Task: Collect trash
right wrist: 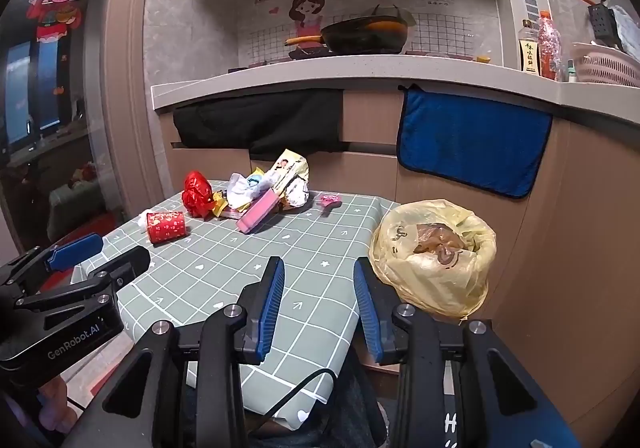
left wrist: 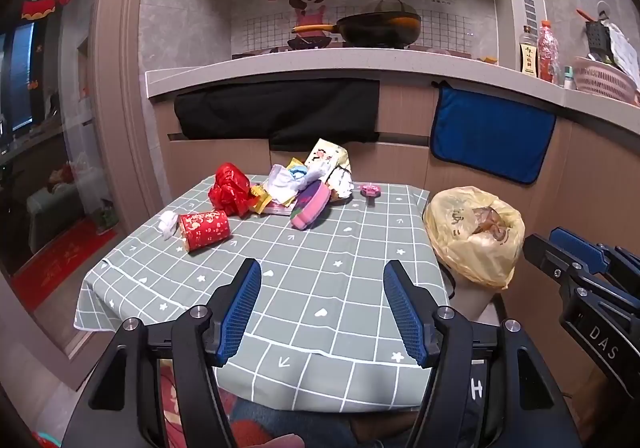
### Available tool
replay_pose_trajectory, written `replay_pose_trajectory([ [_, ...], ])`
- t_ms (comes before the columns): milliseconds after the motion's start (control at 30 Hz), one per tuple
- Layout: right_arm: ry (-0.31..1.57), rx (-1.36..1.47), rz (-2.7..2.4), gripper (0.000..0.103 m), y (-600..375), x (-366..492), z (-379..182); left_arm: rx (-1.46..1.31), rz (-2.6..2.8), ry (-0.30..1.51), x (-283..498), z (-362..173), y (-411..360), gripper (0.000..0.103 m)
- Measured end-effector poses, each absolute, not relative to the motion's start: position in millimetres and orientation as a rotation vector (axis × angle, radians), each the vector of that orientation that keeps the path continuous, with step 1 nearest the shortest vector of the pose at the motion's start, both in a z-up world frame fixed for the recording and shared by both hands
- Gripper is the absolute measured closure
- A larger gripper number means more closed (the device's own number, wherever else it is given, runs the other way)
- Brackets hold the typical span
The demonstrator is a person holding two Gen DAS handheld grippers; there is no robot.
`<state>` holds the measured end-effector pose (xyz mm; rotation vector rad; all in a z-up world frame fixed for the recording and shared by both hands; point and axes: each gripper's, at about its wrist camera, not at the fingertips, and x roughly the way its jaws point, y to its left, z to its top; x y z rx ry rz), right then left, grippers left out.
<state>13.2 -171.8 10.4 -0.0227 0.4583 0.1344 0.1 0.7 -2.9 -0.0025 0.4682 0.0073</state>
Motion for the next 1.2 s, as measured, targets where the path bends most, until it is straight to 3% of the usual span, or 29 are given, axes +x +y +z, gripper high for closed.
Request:
replay_pose_trajectory([
  [1200, 0.467, -0.016, 0.122, 0.069, -175, 15, 9, 0.010, -0.005, 0.479, 2, -8, -10, 0.039],
])
